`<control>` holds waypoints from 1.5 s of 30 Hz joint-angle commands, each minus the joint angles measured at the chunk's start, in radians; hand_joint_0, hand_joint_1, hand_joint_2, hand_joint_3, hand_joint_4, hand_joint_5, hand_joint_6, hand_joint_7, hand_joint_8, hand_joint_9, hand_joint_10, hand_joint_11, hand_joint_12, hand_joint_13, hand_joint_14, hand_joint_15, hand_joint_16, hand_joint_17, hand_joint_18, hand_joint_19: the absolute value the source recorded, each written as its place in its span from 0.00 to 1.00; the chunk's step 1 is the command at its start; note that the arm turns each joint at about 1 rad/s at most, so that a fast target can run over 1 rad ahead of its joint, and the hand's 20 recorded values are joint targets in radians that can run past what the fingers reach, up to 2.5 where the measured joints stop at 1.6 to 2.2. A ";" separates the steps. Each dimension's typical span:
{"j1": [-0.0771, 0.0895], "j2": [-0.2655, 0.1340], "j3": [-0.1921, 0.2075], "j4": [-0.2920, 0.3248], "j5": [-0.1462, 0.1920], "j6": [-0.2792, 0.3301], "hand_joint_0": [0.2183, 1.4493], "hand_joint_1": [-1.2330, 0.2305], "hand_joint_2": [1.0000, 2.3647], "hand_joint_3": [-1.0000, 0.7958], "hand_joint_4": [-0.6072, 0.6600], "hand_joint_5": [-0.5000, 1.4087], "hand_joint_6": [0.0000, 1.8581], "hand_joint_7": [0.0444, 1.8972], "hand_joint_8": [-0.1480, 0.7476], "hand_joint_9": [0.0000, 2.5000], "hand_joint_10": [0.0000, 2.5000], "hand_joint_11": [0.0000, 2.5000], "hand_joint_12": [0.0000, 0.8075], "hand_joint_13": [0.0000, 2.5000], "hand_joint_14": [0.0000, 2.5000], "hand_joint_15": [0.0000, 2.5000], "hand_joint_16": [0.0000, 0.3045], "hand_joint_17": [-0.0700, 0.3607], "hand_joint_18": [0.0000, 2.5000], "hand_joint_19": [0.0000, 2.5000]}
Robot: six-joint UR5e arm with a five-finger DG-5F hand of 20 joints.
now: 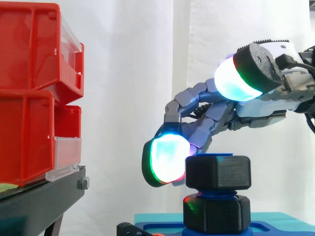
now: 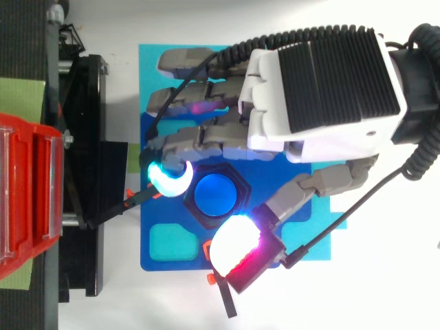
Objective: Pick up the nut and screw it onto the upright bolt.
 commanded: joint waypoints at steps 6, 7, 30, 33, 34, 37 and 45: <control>-0.015 0.000 0.000 -0.008 -0.011 0.000 0.21 0.73 0.00 0.28 0.66 0.27 0.27 0.55 0.48 0.45 0.00 0.00 0.44 0.23 0.00 0.00 0.16 0.41 0.13 0.04; -0.015 0.000 0.000 -0.008 -0.011 0.000 0.22 0.73 0.00 0.28 0.66 0.27 0.27 0.56 0.48 0.45 0.00 0.00 0.44 0.24 0.00 0.00 0.16 0.41 0.13 0.04; -0.067 0.000 0.081 -0.095 -0.043 -0.072 0.24 0.65 0.00 0.28 0.46 0.31 0.29 0.70 0.29 0.76 0.01 0.12 0.33 0.47 0.00 0.04 0.12 0.35 0.39 0.14; -0.070 0.002 0.106 -0.143 -0.043 -0.077 0.24 0.65 0.00 0.28 0.44 0.31 0.30 0.68 0.31 0.76 0.01 0.13 0.33 0.48 0.00 0.05 0.12 0.35 0.42 0.15; -0.072 0.002 0.121 -0.161 -0.043 -0.077 0.24 0.65 0.00 0.28 0.45 0.31 0.31 0.68 0.31 0.76 0.01 0.13 0.33 0.49 0.00 0.05 0.12 0.35 0.42 0.15; -0.075 0.002 0.167 -0.218 -0.038 -0.077 0.24 0.65 0.00 0.28 0.46 0.31 0.30 0.68 0.33 0.75 0.00 0.13 0.35 0.48 0.00 0.06 0.12 0.35 0.41 0.15; -0.090 0.002 0.313 -0.356 -0.028 -0.075 0.22 0.65 0.00 0.28 0.67 0.24 0.27 0.49 0.46 0.55 0.00 0.09 0.44 0.35 0.00 0.05 0.16 0.42 0.29 0.14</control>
